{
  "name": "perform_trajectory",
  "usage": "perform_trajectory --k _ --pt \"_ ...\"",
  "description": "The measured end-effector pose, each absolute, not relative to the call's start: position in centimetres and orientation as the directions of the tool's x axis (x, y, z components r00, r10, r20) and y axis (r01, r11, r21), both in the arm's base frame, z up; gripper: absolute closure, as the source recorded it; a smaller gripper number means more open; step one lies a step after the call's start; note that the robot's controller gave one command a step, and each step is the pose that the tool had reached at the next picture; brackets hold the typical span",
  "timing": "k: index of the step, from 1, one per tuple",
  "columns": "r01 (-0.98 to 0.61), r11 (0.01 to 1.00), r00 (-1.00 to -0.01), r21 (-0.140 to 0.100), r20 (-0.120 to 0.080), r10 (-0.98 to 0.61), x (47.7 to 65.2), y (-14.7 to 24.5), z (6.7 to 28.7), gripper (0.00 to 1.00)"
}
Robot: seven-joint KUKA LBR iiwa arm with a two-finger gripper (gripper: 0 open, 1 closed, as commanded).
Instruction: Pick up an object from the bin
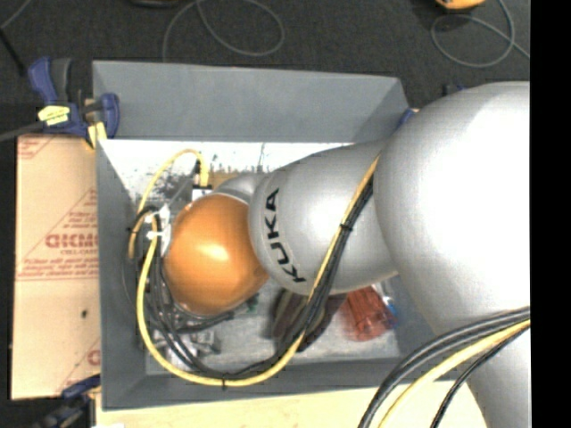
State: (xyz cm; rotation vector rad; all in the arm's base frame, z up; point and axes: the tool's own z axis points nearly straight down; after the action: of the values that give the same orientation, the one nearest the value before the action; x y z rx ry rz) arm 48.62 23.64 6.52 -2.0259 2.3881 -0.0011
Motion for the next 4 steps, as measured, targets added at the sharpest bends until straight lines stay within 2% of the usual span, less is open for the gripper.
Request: perform_trajectory --k 1,2,3,4 --pt "-0.996 0.086 -0.086 -0.005 -0.006 -0.996 48.6 23.6 6.7 1.00" --pt "-0.998 0.065 -0.065 -0.001 -0.003 -0.998 48.5 23.5 7.3 1.00" --pt "-0.996 0.088 -0.088 0.004 -0.002 -0.996 48.4 23.5 9.3 1.00" --pt "-0.994 0.109 -0.109 -0.005 -0.007 -0.994 48.6 23.5 11.1 1.00"
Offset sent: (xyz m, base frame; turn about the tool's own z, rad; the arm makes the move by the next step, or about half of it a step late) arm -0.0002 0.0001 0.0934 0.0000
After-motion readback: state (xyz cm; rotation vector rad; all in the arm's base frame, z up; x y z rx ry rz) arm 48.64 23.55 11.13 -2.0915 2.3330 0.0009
